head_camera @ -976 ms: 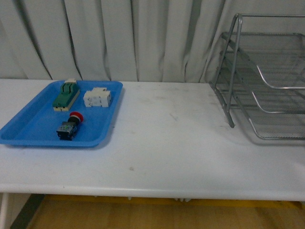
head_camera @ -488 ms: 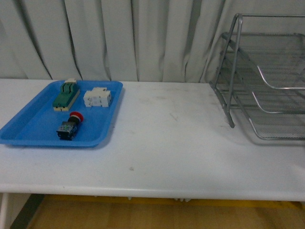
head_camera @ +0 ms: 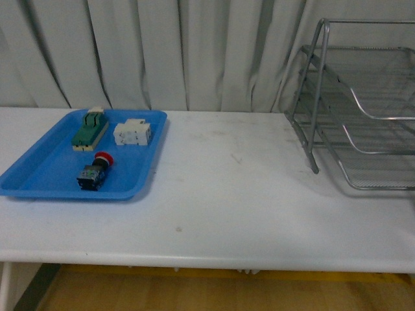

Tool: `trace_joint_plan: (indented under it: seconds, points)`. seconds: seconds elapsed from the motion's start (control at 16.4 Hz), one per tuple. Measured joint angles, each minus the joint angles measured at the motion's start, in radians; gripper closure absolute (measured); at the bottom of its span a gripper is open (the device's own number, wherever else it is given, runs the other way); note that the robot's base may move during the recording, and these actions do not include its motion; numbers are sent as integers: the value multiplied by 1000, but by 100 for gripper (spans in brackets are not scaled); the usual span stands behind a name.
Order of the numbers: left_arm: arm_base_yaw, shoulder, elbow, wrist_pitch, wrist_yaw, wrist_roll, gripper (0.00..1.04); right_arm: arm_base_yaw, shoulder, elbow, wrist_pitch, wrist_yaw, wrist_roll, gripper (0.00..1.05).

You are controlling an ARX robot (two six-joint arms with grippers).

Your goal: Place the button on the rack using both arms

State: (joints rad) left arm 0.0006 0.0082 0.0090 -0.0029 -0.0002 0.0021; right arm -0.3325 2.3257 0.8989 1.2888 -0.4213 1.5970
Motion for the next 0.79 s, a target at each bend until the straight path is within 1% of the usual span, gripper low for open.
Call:
trace_joint_plan:
  seconds: [0.43, 0.79]
  points:
    - [0, 0, 0, 0, 0, 0, 7, 5, 3, -7, -2, -14, 6, 6]
    - [0, 0, 0, 0, 0, 0, 7, 5, 53, 91, -6, -26, -13, 8]
